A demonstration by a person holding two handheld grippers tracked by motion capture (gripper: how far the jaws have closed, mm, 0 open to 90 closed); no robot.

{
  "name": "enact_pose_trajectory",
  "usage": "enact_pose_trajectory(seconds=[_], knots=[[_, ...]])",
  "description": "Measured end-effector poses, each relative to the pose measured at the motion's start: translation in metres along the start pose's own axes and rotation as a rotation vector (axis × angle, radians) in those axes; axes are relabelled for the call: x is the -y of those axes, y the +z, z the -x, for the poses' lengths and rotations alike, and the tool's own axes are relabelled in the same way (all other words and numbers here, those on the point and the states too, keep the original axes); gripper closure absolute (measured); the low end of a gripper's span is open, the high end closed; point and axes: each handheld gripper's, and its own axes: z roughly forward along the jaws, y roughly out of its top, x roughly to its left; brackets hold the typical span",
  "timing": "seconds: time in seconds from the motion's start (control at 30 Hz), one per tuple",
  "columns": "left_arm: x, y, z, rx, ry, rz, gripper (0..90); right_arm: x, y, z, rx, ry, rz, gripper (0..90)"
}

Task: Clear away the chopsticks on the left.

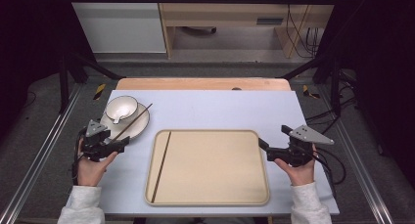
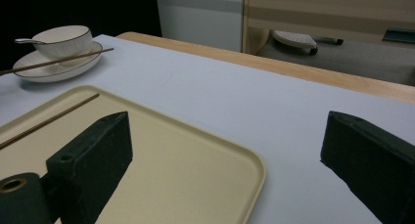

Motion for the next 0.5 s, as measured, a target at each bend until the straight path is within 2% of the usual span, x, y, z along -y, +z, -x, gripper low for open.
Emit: enact_pose_trajectory(seconds=[0.1,0.23,0.37,0.5], knots=[[-0.001,0.009,-0.005,-0.019,0.018,-0.027,24.1,0.001,0.002,-0.001,-0.002,-0.003,-0.007,5.3],[-0.001,0.017,-0.012,-0.028,0.019,-0.027,29.8,0.001,0.004,-0.001,-0.002,-0.004,-0.016,5.3],[-0.003,0.026,-0.018,-0.039,0.025,-0.028,38.4,0.002,0.004,-0.002,-0.002,-0.002,-0.021,5.3],[-0.004,0.038,-0.023,-0.041,0.027,-0.060,46.1,0.002,0.004,-0.001,-0.001,0.000,-0.020,5.3]])
